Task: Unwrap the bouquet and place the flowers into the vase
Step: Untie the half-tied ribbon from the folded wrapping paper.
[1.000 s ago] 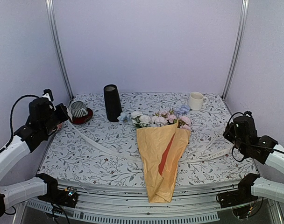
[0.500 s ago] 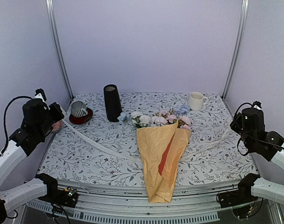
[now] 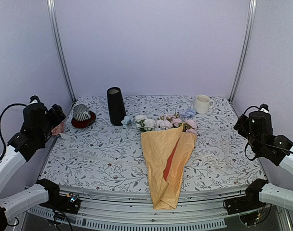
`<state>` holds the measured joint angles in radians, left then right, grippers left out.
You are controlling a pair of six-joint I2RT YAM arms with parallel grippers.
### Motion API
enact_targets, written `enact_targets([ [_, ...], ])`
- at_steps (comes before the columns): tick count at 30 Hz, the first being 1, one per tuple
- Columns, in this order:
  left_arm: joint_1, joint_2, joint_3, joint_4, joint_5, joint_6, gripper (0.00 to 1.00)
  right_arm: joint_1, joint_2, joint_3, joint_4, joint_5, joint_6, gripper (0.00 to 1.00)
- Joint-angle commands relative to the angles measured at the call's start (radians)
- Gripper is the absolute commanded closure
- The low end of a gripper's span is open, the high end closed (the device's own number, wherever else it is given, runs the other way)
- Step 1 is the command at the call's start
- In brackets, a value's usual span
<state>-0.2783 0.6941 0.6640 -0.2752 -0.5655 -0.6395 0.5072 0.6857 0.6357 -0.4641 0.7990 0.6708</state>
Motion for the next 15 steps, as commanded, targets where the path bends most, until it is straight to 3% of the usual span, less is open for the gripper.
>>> enact_targets([
  [1, 0.006, -0.023, 0.051, -0.073, -0.118, -0.055, 0.08, -0.007, -0.004, 0.008, 0.01, -0.011, -0.022, 0.04],
  [3, 0.007, -0.039, 0.056, -0.087, -0.142, -0.066, 0.02, -0.007, -0.006, 0.005, 0.02, -0.022, -0.031, 0.0],
  [8, 0.007, -0.074, 0.057, -0.084, -0.139, -0.049, 0.02, -0.007, -0.018, -0.013, 0.076, -0.1, -0.085, 0.01],
  [10, 0.007, -0.083, 0.048, -0.04, -0.072, 0.013, 0.02, -0.007, -0.026, -0.027, 0.118, -0.17, -0.125, 0.01],
  [15, 0.007, -0.097, 0.004, 0.107, 0.248, 0.17, 0.05, -0.007, -0.022, -0.054, 0.197, -0.319, -0.193, 0.01],
])
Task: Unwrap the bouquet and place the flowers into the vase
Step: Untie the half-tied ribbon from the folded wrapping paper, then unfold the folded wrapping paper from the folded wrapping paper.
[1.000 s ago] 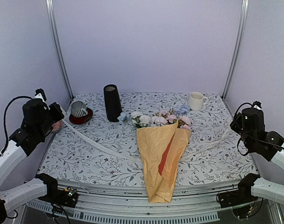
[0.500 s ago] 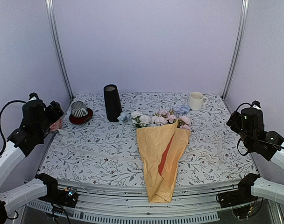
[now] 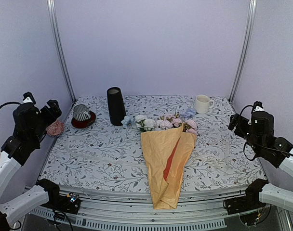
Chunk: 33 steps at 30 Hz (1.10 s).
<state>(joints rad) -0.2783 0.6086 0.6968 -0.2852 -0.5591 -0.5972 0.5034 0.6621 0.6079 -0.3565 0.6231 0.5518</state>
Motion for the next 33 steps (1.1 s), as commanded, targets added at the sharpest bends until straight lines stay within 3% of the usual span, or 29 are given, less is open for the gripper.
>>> enact_targets([
  [1, 0.007, -0.012, -0.035, 0.135, 0.306, 0.136, 0.06, -0.002, 0.008, -0.029, 0.098, -0.167, -0.079, 0.01],
  [10, 0.004, 0.075, -0.013, 0.164, 0.552, 0.145, 0.07, -0.003, 0.095, -0.03, 0.128, -0.326, -0.099, 0.01],
  [15, -0.015, 0.13, -0.005, 0.167, 0.615, 0.119, 0.05, -0.003, 0.142, -0.014, 0.138, -0.387, -0.078, 0.01],
  [22, -0.119, 0.212, 0.02, 0.164, 0.595, 0.119, 0.02, -0.003, 0.211, 0.001, 0.175, -0.474, -0.089, 0.01],
  [33, -0.398, 0.424, 0.157, 0.057, 0.38, 0.167, 0.02, -0.003, 0.228, -0.081, 0.282, -0.544, -0.143, 0.01],
])
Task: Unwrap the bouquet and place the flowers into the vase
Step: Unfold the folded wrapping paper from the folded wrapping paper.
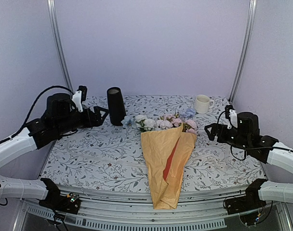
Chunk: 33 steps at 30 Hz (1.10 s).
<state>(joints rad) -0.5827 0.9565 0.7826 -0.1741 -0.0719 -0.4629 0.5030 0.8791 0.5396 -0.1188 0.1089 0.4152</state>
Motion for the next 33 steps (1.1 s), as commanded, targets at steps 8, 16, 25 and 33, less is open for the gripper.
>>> enact_targets([
  [8, -0.166, 0.173, 0.135, -0.08, -0.206, -0.027, 0.02, -0.003, 0.082, 0.034, 0.007, -0.031, 0.012, 0.01],
  [16, -0.164, 0.101, 0.02, 0.056, -0.2, -0.025, 0.02, -0.002, 0.006, -0.019, 0.057, -0.048, -0.014, 0.01],
  [25, -0.165, 0.128, 0.03, 0.043, -0.199, -0.023, 0.02, -0.002, 0.04, -0.009, 0.056, -0.094, -0.02, 0.01],
  [33, -0.165, 0.123, 0.01, 0.05, -0.194, -0.017, 0.02, -0.003, 0.049, -0.009, 0.065, -0.109, -0.025, 0.01],
])
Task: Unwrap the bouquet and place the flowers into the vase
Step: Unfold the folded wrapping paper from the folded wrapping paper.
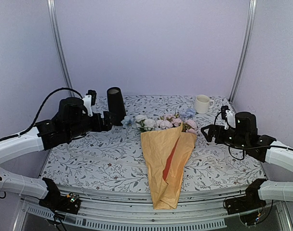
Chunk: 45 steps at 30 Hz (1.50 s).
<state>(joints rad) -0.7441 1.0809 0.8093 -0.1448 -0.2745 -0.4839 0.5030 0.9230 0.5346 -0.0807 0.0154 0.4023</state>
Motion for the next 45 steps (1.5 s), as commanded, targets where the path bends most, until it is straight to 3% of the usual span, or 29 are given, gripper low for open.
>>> enact_targets([
  [1, -0.003, 0.0, -0.016, 0.018, 0.012, 0.003, 0.02, -0.003, 0.006, -0.004, 0.026, -0.014, -0.011, 0.01],
  [10, -0.018, 0.086, 0.05, -0.038, 0.095, 0.03, 0.02, -0.003, 0.045, 0.009, 0.028, -0.015, -0.002, 0.01],
  [25, -0.1, 0.222, 0.167, -0.175, -0.048, 0.028, 0.02, -0.003, 0.08, 0.033, -0.022, 0.011, 0.058, 0.01],
  [32, -0.101, 0.16, 0.085, -0.076, 0.091, 0.122, 0.02, -0.003, 0.087, 0.014, 0.012, -0.061, 0.025, 0.01],
  [38, -0.101, 0.084, 0.031, 0.016, 0.289, 0.166, 0.05, 0.002, 0.074, 0.014, 0.021, -0.174, 0.009, 0.01],
  [45, -0.13, 0.116, 0.057, 0.03, 0.391, 0.156, 0.09, 0.075, 0.076, 0.005, 0.043, -0.207, 0.052, 0.02],
])
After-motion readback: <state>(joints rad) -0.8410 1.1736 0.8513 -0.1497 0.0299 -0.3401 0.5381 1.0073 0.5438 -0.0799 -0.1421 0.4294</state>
